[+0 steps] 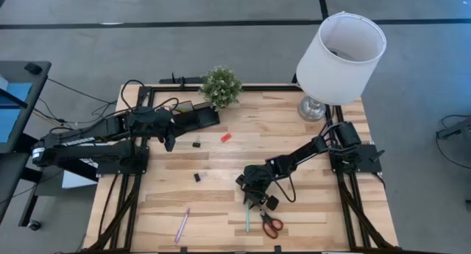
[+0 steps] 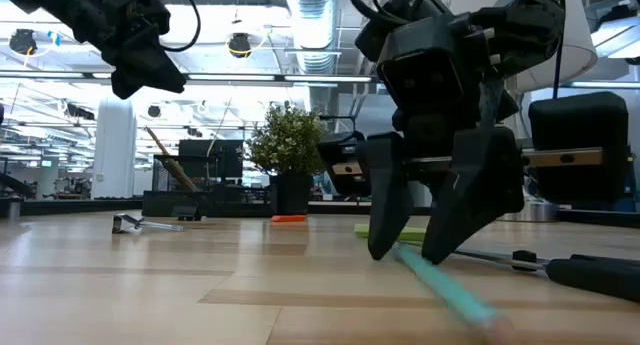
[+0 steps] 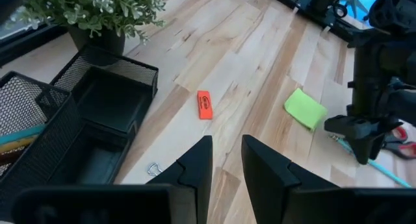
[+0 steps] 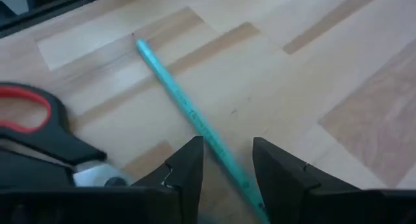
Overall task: Pick and place office supplies into organizer
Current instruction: Put the sky blue pencil into the black organizer
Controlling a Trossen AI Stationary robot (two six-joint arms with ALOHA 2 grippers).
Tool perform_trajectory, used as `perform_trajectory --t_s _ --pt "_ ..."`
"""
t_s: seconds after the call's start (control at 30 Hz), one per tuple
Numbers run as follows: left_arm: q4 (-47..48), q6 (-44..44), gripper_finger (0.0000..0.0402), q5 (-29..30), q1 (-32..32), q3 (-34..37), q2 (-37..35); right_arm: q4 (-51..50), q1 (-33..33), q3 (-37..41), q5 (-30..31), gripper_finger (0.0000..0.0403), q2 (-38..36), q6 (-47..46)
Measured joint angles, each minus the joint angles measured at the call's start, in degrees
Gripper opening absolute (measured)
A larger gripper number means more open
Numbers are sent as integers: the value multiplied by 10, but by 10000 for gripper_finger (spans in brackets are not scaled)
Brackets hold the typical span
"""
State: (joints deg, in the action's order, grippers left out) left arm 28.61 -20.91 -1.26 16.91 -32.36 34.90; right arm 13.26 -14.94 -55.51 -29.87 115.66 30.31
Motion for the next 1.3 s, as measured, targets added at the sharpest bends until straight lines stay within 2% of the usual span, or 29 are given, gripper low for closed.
perform_trajectory --t_s 0.1,0.3,0.7,1.0,1.2,1.3 --pt "-3 -2 75 0 0 0 0 24 0 0 14 127 0 35" --pt "-41 -22 75 0 0 0 0 31 1 0 122 127 -2 88" --pt "-51 -24 75 1 0 0 0 88 16 0 124 127 0 93" --pt "-50 -24 75 -4 0 0 0 77 24 0 124 127 0 74" --pt "-48 -24 75 -11 0 0 0 54 24 0 122 127 0 204" --pt "-36 -24 75 -11 0 0 0 47 26 0 121 127 0 234"
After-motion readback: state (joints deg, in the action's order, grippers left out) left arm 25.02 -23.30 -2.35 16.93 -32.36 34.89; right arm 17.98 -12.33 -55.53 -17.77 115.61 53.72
